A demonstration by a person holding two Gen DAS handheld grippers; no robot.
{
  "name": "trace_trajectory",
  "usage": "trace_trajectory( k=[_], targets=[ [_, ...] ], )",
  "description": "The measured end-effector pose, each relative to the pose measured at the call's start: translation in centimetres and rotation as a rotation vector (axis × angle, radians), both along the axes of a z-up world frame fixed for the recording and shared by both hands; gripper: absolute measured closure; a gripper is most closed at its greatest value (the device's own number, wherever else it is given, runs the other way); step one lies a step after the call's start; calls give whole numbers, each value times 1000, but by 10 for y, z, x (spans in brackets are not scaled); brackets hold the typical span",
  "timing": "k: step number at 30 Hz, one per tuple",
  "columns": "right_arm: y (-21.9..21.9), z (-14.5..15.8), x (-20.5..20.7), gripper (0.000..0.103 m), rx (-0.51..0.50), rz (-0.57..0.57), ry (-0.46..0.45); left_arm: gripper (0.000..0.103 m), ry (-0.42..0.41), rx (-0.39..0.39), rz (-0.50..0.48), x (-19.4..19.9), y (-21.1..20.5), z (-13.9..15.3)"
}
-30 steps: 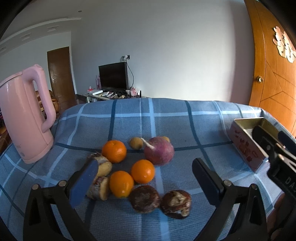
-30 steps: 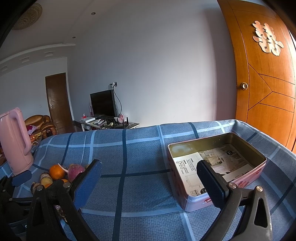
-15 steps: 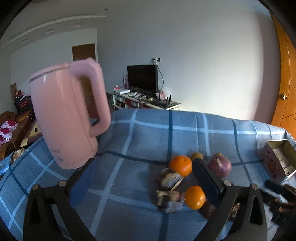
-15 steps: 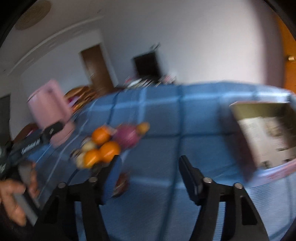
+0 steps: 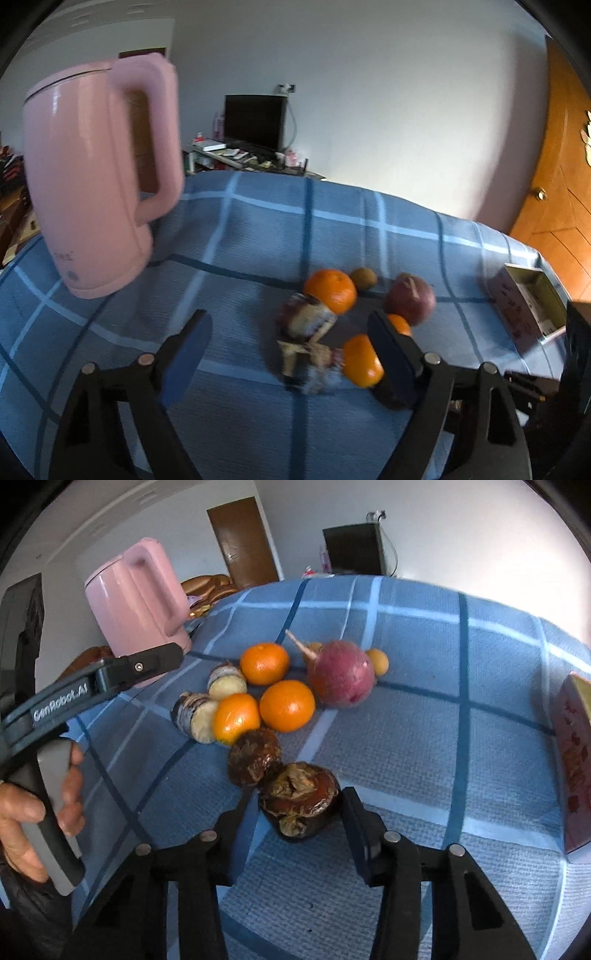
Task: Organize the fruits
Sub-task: 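Lower the right gripper onto a brown mangosteen and close it, then carry the mangosteen with the right gripper into the tin box and release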
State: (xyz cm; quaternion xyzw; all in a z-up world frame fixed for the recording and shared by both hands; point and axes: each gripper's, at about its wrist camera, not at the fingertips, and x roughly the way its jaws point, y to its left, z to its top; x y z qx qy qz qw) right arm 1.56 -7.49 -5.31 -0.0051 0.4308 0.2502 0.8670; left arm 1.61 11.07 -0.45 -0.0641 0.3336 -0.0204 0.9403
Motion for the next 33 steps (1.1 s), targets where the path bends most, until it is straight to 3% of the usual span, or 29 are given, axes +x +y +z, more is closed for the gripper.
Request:
trace_trajectory(
  k=[3,7,10,13,16,18,22,27,33],
  targets=[
    [-8,7,-6,56,-40,-30,-21,15,10,-21,-22,-9,-9,-5],
    [-37,13,-2,56,-40,-154,-50,16,43,-75,-56,-23,-22,-12],
    [-54,20,-5,56,-40,-223,-93,16,76,-94,-126,-29,-48,-19],
    [-67,29,-9,56,-4,-259,-110,27,87,-28,-162,-27,-77,-23],
    [-75,36,-12,56,24,-267,-125,45,108,43,-136,-18,-95,-29],
    [-77,39,-16,56,33,-268,-138,54,150,29,-106,-10,-94,-35],
    [-79,42,-19,56,54,-271,-152,60,198,-83,-83,-3,-79,-43],
    [-76,43,-22,56,48,-267,-168,60,169,-126,-65,-6,-75,-42],
    [-87,56,-31,56,68,-274,-249,60,17,-130,-81,-31,-75,-20]
  ],
)
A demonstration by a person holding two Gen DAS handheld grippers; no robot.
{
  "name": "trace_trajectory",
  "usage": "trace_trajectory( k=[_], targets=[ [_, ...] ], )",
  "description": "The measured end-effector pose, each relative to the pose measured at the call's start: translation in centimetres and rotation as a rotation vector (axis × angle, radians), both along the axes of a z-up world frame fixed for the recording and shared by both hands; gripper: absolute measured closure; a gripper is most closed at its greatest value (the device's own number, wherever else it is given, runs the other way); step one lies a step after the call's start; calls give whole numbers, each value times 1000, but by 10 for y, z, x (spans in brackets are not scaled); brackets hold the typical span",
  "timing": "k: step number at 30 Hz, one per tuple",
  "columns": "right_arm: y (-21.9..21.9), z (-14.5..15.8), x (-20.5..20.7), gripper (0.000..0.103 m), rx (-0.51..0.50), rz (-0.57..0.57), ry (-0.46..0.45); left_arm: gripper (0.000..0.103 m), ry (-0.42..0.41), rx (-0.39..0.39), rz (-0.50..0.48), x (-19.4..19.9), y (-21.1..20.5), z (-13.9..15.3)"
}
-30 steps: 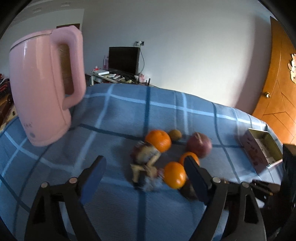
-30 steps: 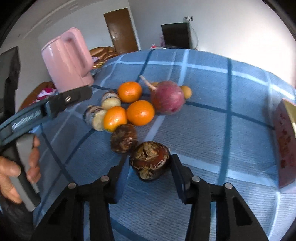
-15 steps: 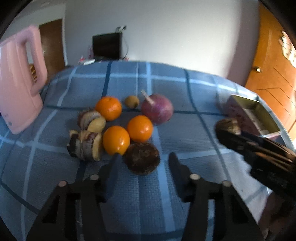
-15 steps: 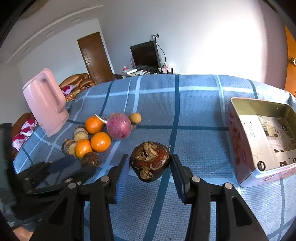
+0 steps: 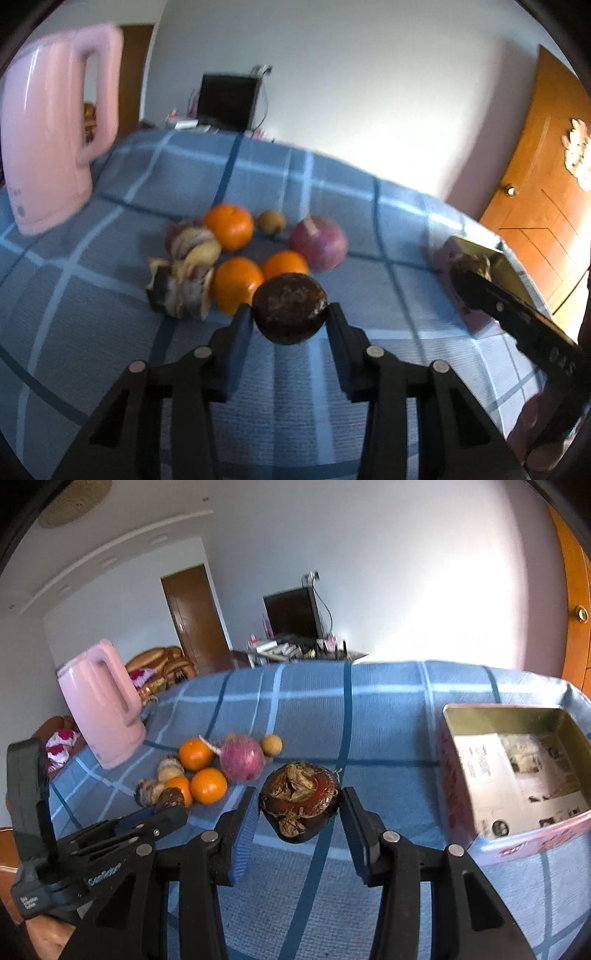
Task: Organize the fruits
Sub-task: 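Carry the mangosteen with the right gripper into the tin box and release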
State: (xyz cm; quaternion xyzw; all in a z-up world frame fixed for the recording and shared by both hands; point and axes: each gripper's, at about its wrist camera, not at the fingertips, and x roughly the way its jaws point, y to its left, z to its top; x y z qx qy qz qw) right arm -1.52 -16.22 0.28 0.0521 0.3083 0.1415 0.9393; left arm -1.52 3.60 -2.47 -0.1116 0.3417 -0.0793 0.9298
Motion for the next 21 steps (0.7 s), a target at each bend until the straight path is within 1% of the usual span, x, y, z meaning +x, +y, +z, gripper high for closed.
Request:
trace_trajectory(
  k=[2,5,8,10,14,18,21],
  targets=[
    [-7,6,-4,56,5,-3,-39,60,-54,1,-25,-4,-7,9],
    [-20,15,-10,56,1,-16,-99,60,-113,-3,-53,-6,-20,21],
    [-43,22,-14,56,-14,-62,-143,60,-147,17,-93,3,-45,31],
    [-62,23,-11,56,-27,-120,-149,60,-165,32,-117,6,-61,36],
    [-111,22,-4,56,-29,-224,-138,60,-183,35,-171,16,-99,41],
    [-156,21,-1,56,-72,-328,-142,60,-198,53,-236,20,-137,43],
    [-193,19,0,56,-48,-389,-120,60,-197,56,-281,27,-165,41]
  ],
)
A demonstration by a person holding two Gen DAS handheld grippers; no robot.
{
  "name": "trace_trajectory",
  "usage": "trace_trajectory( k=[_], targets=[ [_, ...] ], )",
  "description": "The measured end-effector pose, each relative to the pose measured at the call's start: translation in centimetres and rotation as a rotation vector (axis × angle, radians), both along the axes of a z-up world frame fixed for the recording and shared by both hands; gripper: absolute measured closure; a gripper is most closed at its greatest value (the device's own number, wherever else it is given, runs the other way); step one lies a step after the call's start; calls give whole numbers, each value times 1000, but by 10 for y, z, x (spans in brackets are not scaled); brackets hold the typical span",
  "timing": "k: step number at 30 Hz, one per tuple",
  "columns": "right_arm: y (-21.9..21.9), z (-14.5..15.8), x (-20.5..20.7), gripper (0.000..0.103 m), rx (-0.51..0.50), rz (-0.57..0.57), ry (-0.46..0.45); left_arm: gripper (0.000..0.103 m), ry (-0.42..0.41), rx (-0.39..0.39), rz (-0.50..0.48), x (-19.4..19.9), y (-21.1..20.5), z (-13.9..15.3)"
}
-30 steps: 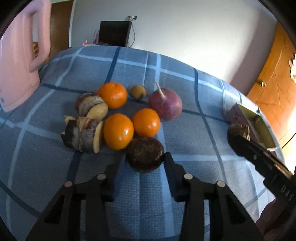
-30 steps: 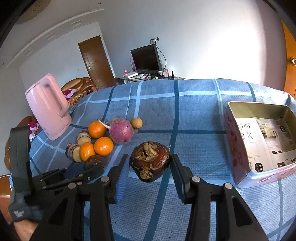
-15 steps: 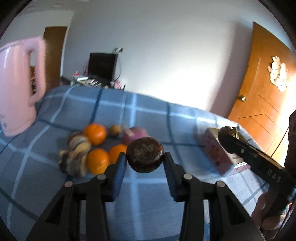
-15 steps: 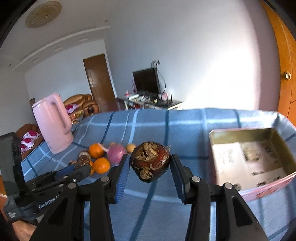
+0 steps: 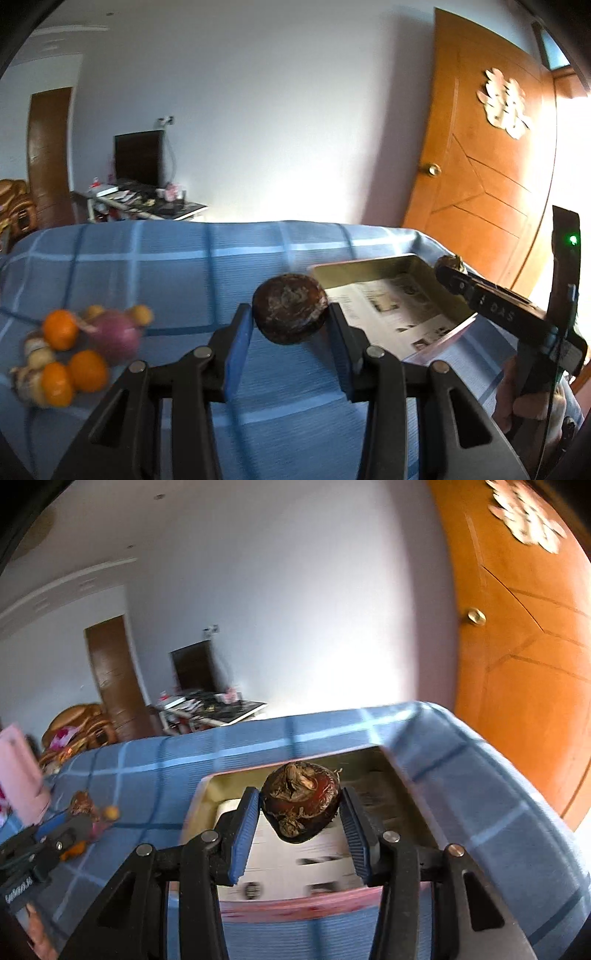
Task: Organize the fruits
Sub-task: 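Carry the mangosteen with the right gripper into the tin box and release, then lift the right gripper out of the tin box and back away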
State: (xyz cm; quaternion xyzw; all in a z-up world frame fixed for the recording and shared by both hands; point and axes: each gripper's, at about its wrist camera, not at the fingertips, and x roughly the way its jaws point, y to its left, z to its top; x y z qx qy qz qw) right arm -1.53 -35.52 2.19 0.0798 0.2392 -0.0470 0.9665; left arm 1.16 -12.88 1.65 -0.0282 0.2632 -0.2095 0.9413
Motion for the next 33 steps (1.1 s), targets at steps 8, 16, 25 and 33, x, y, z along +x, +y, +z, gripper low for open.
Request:
trace_trajectory(
  k=[8,16,25,33],
  targets=[
    [-32,-12,16,56,-26,-30,94,60,18,32,-99,16,-73,-7],
    [-29,-29,27,56,-37,-6,172,60,96,81,-125,27,-101,-26],
    [-27,-41,36,56,-55,-3,233,60,143,115,-110,34,-107,-35],
    [-33,-37,34,50,-15,-22,221,42,108,112,-69,31,-104,-31]
  ],
)
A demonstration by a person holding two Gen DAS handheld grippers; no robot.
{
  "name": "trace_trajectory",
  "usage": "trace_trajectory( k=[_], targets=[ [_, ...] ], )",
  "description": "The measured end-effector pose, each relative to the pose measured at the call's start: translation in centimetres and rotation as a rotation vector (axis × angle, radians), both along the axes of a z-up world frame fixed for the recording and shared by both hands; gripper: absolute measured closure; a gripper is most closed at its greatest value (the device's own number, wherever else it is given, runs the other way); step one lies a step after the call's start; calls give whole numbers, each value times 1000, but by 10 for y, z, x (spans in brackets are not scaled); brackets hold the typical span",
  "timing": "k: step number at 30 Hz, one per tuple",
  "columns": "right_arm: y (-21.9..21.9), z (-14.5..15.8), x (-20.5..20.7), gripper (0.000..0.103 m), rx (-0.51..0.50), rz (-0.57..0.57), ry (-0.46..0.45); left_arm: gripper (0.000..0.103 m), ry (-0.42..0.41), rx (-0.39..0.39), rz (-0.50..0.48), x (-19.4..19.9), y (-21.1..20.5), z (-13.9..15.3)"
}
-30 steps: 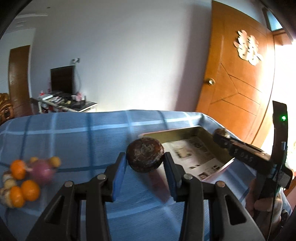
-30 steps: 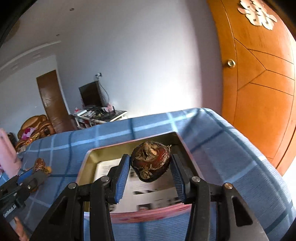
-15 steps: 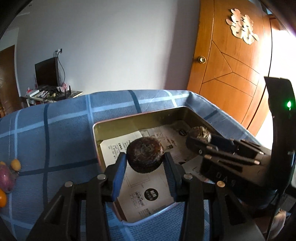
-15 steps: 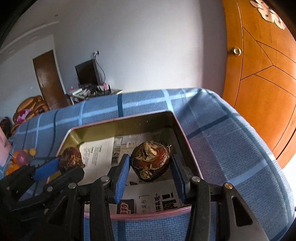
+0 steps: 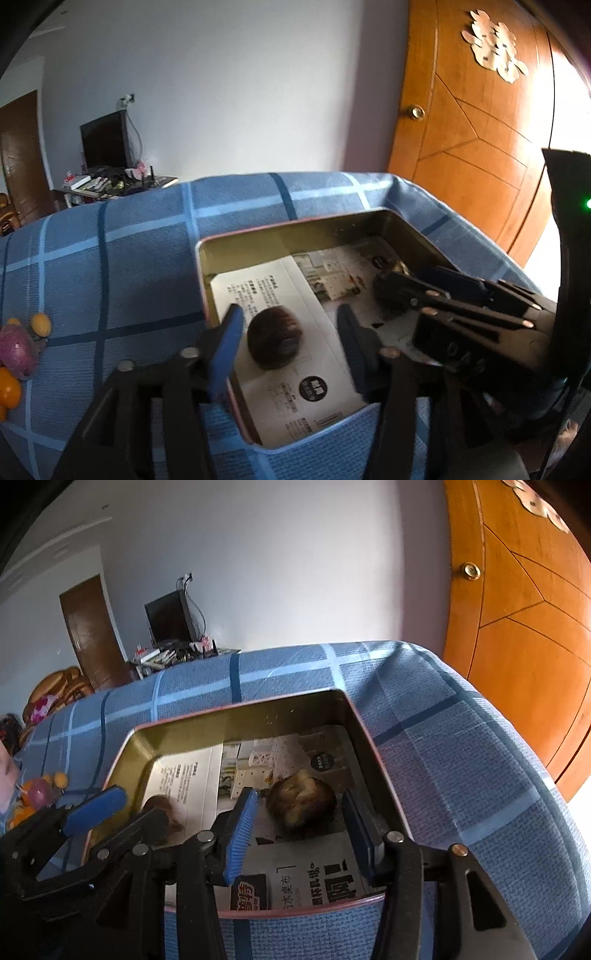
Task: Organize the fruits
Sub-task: 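Lift the right gripper out of the tin box and back away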
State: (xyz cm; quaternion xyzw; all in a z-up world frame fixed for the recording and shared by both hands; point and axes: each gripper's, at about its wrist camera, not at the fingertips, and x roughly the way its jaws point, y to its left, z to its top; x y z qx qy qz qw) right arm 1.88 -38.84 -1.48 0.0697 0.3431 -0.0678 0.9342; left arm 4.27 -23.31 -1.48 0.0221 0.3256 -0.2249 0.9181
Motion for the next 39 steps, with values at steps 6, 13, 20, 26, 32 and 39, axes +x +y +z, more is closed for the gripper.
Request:
trace_trajectory(
  k=[6,13,20,26,32,39],
  targets=[
    [-16,14,-10,40,123,-18,-109,0,-88,-38,48,-11,10,12],
    [-16,36,-40,29,68,-107,-347,0,-178,-29,85,-22,23,26],
    [-19,39,-49,29,38,-175,-432,0,-260,59,213,-27,54,24],
    [-14,36,-55,29,-4,-210,-447,0,-298,92,272,-32,75,22],
    [-12,35,-69,29,11,-267,-460,0,-283,60,280,-38,92,20],
    [3,35,-80,29,5,-288,-455,0,-279,51,284,-43,103,19]
  ],
)
